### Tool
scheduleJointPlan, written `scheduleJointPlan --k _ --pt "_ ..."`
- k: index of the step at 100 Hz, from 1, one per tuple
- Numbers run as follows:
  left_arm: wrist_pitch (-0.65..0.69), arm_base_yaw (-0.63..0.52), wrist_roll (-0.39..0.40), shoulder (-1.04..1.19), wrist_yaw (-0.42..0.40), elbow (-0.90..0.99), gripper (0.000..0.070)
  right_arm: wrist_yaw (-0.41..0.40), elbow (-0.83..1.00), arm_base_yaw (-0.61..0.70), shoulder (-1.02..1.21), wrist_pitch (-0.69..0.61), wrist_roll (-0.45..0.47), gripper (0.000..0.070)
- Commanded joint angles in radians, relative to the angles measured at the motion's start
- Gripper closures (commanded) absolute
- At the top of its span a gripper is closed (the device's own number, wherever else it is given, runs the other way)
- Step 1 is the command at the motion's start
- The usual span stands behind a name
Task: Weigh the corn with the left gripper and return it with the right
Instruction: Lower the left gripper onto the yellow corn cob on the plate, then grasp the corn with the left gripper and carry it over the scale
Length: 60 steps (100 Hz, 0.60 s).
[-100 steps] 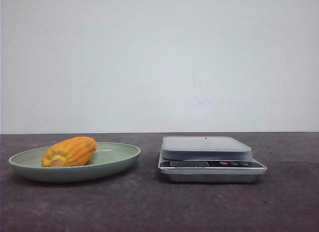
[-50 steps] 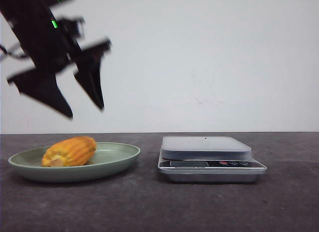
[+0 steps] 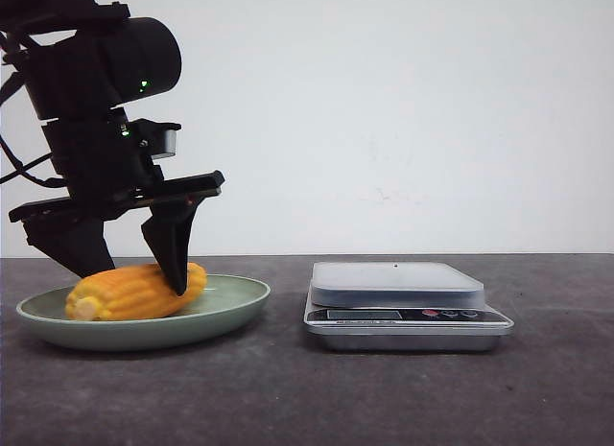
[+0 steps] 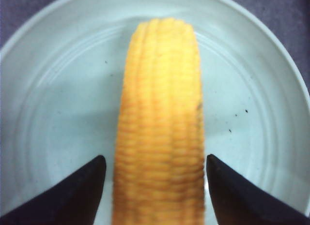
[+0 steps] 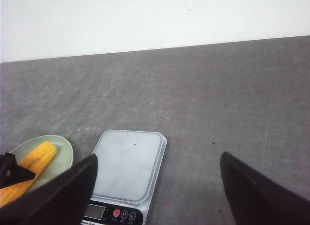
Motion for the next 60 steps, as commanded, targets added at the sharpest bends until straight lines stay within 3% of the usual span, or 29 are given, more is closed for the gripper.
scheduleJointPlan --k 1,11,41,60 --pt "0.004 -0.005 -0.001 0.010 -0.005 0.011 0.0381 0.006 0.018 0.003 0.003 0.008 -0.012 0.0189" --pt "0.004 -0.009 0.008 0.010 -0.005 0.011 0.0697 0.008 0.018 0.003 0.003 0.007 -0.012 0.0189" --pt "-0.006 -0.043 -0.009 -0.070 -0.005 0.032 0.0690 0.010 0.018 0.003 0.003 0.007 -0.011 0.0189" --pt "-0.154 -0.140 -0.004 -0.123 -0.004 0.201 0.0690 0.010 0.018 0.003 0.003 0.006 -0.011 0.0189"
